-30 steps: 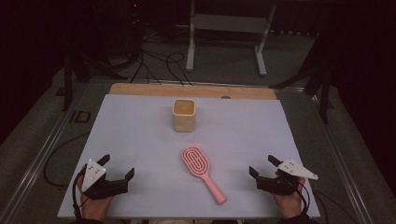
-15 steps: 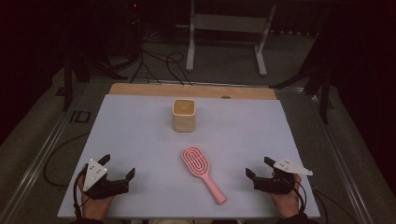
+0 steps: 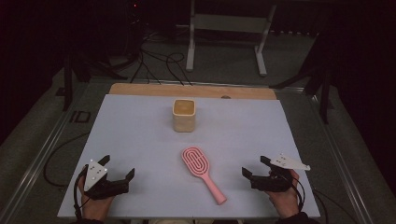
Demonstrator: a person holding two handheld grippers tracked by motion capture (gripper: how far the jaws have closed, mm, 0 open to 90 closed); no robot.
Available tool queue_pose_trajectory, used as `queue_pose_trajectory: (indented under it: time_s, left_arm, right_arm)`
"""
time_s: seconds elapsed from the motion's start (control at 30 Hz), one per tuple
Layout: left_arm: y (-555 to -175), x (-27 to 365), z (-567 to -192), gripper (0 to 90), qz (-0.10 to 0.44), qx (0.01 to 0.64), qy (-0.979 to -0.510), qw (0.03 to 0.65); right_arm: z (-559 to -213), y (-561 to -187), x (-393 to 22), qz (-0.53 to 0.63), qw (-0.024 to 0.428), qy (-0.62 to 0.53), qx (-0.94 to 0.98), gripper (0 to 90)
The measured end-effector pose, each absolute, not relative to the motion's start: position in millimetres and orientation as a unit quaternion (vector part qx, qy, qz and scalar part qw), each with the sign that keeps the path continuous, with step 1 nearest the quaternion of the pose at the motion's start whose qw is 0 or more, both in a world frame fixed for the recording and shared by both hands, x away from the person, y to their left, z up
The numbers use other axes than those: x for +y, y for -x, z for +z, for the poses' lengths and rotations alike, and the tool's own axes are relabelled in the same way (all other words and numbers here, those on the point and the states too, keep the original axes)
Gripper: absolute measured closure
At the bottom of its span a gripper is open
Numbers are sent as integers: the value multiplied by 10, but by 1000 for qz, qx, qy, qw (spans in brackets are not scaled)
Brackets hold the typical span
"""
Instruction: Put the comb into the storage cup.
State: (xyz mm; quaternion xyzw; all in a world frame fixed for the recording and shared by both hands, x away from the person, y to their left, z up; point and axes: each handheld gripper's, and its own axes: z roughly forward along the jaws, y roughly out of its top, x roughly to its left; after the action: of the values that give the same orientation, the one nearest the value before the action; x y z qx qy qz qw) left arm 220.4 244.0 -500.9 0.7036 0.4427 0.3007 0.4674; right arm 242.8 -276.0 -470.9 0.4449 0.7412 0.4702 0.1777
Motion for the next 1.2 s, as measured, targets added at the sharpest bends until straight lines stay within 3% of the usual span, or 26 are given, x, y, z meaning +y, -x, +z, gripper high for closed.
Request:
queue_pose_trajectory:
  time_s: [0.57, 1.2]
  left_arm:
    - [-2197, 2447, -5009, 5, 300, 446, -700, 470]
    - [-2200, 2435, -5012, 5, 299, 443, -704, 469]
  right_arm:
    - [-4491, -2565, -2285, 401, 131, -438, 794, 89]
    - [-4588, -2645, -1871, 360, 104, -432, 821, 98]
